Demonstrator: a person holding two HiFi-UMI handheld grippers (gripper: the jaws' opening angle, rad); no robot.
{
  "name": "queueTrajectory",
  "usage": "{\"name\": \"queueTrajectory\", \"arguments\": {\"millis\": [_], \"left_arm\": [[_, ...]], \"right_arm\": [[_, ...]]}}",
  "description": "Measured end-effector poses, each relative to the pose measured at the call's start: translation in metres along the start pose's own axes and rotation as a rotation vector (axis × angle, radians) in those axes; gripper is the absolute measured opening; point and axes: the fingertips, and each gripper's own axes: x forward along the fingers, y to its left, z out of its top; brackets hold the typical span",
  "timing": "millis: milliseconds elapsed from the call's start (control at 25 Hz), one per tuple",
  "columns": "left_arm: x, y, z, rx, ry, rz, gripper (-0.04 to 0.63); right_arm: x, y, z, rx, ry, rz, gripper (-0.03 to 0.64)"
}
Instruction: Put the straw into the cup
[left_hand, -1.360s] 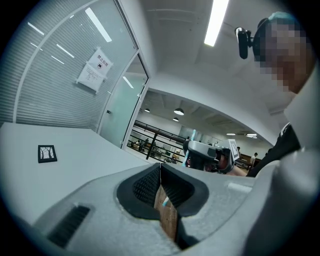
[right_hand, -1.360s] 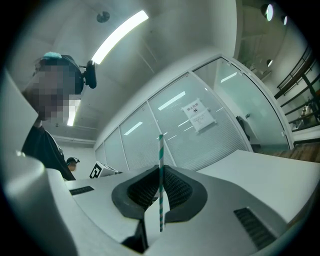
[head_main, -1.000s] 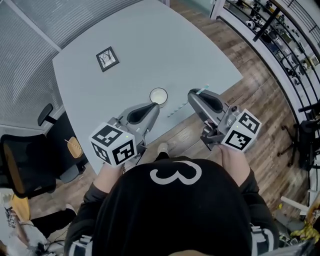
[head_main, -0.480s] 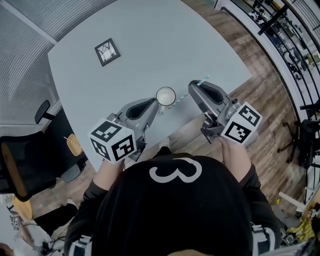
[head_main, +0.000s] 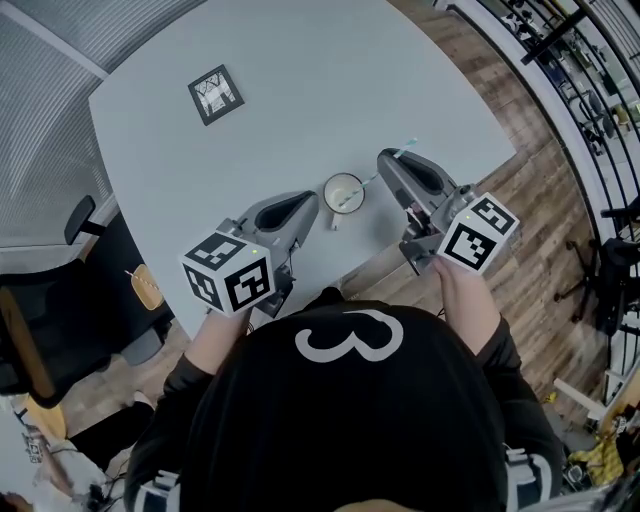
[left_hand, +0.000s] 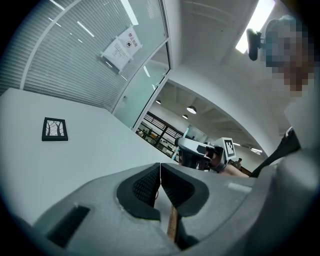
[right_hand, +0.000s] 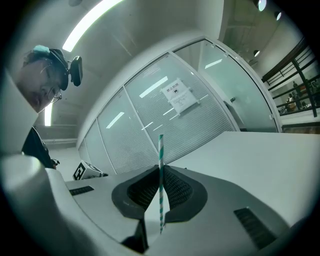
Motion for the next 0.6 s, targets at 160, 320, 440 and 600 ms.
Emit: {"name": "queueTrajectory", "arguments": {"millis": [160, 320, 440, 600], "left_arm": [[0.004, 0.012, -0.004, 0.002, 0.016, 0.021, 0.017], [0.007, 0.024, -0.009, -0.016, 0.030, 0.028, 0.017], [0.012, 0.030, -0.014, -0.028, 0.042, 0.031, 0.017], [0.015, 0.034, -0.020, -0.047, 0.056, 0.029, 0.017]], "right_arm": [[0.005, -0.013, -0.010, 0.007, 0.014, -0.022, 0.032], [0.011, -0.022, -0.026, -0.028, 0.054, -0.043, 0.032], [0.015, -0.029, -0.037, -0.035, 0.073, -0.058, 0.032], [0.017, -0.037, -0.052, -0.026, 0.091, -0.078, 0.032]]}}
